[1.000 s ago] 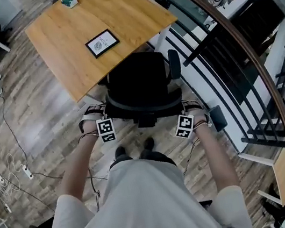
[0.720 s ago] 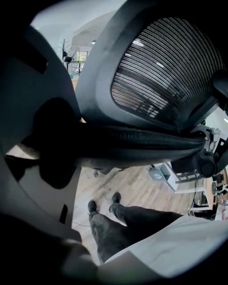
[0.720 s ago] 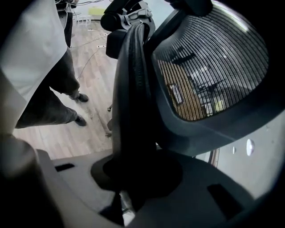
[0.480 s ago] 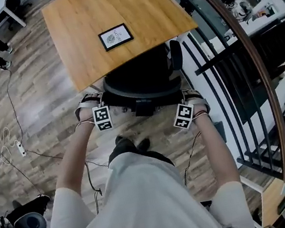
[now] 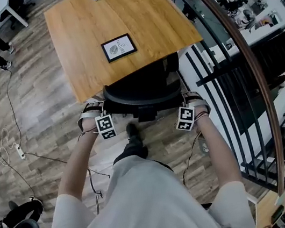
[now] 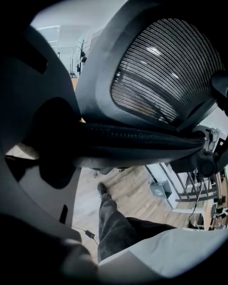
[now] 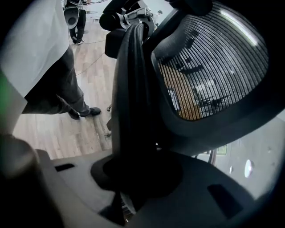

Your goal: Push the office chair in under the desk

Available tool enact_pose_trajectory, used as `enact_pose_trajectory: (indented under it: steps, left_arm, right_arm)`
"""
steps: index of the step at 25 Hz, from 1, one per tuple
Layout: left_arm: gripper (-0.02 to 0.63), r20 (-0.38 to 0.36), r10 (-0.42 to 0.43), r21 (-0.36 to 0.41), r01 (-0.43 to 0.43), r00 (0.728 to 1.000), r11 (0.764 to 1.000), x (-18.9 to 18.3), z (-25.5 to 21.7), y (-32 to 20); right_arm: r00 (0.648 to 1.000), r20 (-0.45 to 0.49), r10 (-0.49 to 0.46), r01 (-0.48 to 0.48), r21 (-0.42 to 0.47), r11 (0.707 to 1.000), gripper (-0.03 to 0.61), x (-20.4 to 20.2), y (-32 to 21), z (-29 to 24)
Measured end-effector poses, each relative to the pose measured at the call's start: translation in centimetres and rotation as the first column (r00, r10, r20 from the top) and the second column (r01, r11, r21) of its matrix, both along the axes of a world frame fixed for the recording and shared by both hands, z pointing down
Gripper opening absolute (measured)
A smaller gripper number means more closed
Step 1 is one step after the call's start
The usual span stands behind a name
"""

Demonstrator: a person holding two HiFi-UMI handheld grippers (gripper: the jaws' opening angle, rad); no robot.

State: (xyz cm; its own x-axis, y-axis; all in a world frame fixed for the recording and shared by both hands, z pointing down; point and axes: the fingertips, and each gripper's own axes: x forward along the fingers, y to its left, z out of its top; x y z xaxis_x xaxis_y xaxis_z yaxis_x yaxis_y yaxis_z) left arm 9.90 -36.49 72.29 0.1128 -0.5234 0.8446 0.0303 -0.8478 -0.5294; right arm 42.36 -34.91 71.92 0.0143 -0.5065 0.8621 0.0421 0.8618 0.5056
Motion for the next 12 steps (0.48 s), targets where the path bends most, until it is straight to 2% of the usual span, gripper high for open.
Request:
enact_pose_trajectory:
  steps: [12]
  left_arm:
    - [0.063,0.008,-0.099,-0.018,0.099,0.995,0.995,0.7,0.2,-3.5]
  right_arm:
    - [0.993,-0.002,-0.117,0.117,0.001,0.993,0.080,0.7,-7.4,0.1]
